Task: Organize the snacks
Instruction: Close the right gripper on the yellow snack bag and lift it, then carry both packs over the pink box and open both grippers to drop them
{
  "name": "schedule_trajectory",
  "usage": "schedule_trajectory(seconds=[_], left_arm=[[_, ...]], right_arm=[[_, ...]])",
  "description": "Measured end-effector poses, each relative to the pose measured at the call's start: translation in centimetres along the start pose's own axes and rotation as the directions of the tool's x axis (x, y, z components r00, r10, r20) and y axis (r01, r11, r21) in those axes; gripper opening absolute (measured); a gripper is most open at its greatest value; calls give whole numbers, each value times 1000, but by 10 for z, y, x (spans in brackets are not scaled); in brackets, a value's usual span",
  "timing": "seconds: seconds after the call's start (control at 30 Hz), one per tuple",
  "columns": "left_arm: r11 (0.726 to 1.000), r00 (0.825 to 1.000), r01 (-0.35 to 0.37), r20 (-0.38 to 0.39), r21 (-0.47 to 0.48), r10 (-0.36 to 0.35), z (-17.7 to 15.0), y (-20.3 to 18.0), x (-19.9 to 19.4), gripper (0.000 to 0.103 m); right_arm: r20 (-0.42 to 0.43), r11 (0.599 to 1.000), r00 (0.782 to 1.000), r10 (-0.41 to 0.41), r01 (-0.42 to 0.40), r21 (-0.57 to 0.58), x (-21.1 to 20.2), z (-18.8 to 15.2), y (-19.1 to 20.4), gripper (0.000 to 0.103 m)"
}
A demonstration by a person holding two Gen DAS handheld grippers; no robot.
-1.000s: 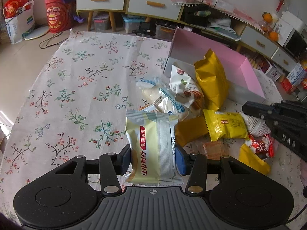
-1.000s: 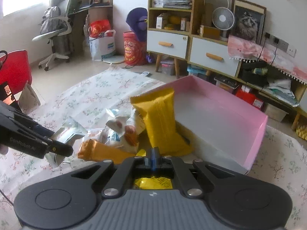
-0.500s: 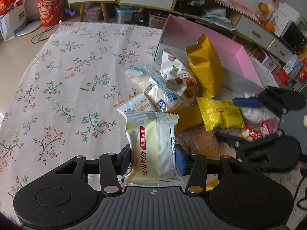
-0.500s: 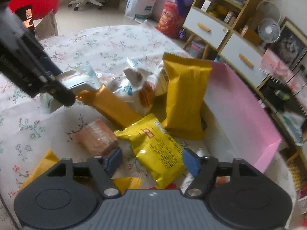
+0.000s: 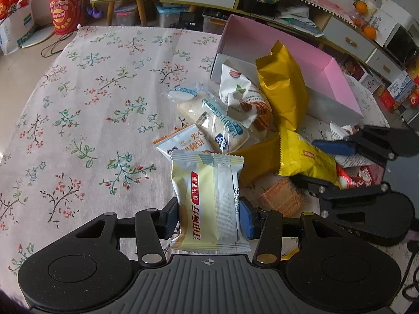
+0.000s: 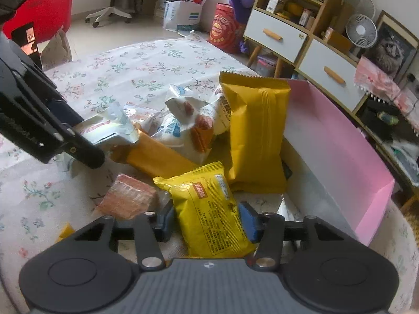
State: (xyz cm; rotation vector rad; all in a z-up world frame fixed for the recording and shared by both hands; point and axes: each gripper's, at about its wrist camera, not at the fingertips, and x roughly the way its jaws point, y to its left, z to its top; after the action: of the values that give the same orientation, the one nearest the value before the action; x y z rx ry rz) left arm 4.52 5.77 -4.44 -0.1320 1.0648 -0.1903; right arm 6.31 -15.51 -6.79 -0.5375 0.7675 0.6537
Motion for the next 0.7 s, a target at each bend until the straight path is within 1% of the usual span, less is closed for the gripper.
schedule_trajectory(seconds=[0.13, 0.2, 0.3, 0.43, 0.57, 0.7], left_arm=[[1000, 1000, 3, 18, -5, -3, 1, 1, -4, 45], [1000, 1000, 6, 26, -8, -6, 2, 1, -6, 45], [1000, 999, 10, 38, -17, -10, 4, 2, -8, 45], [999, 998, 9, 55, -31, -8, 5, 4, -12, 45], [999, 997, 19, 74, -43, -16, 7, 5, -17, 45], [998, 994, 29, 104, -48, -24, 12, 5, -23, 45]], right_arm=[[7, 999, 1000, -14, 14, 29, -12, 1, 2, 27], [16, 999, 999, -30, 29, 34, -19, 2, 4, 20], [28, 997, 999, -37, 35, 72, -25, 2, 3, 19], [45, 987, 998, -41, 33, 158, -31, -2, -7, 17], [75, 963, 997, -32, 11, 269, -40, -3, -20, 13], [136, 926, 991, -16, -37, 377, -50, -3, -38, 7]])
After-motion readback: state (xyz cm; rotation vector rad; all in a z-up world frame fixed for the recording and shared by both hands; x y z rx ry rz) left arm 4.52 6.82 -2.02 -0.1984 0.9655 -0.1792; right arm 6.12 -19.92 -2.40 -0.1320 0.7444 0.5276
